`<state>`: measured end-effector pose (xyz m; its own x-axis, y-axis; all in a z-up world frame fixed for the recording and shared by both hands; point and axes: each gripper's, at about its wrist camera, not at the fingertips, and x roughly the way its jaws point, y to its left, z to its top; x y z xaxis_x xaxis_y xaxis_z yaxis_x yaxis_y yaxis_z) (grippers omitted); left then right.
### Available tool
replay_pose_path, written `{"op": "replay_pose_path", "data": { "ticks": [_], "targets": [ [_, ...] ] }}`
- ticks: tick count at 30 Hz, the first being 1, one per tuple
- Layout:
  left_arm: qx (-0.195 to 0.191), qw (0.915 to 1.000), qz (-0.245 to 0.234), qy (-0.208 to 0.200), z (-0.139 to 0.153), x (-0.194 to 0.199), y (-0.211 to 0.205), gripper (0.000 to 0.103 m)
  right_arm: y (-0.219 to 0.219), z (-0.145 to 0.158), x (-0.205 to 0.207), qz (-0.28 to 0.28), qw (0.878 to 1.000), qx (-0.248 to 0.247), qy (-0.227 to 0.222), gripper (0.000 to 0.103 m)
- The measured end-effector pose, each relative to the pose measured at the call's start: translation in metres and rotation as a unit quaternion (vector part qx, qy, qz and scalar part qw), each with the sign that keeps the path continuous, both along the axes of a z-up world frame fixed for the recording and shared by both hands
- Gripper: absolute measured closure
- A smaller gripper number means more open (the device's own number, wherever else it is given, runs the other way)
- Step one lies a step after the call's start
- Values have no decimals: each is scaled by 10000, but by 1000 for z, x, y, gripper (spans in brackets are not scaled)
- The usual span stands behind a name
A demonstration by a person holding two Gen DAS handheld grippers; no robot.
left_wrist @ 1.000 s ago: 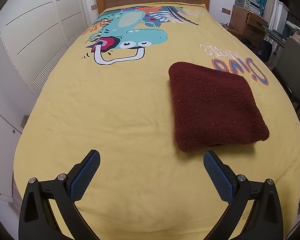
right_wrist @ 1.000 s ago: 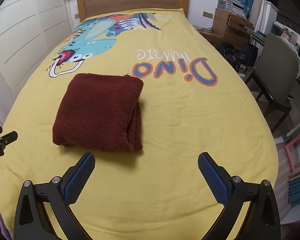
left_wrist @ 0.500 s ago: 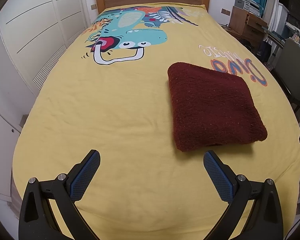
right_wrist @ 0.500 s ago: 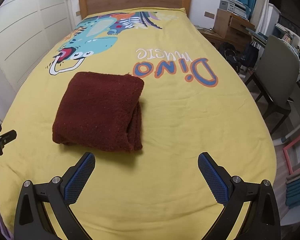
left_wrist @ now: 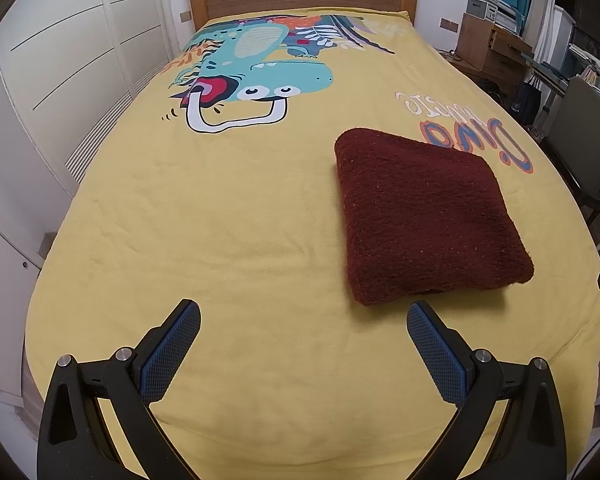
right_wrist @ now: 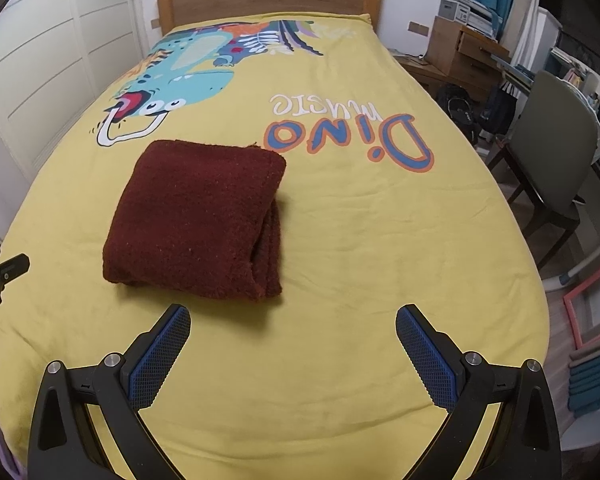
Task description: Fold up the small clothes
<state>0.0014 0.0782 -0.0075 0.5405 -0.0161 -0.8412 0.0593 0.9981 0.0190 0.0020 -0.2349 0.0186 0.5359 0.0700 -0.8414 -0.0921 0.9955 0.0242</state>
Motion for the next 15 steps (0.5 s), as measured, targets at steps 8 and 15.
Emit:
{"op": "replay_pose_path", "data": {
  "ticks": [8,15],
  "targets": [
    [-9,10000,-85,-12,1,1,-1,1,1,-5,1,7,10000,-18,65,0],
    [42,9999,-95,-34,4,5,-4,1,0,-8,0,13,9999,-18,120,0]
  ]
}}
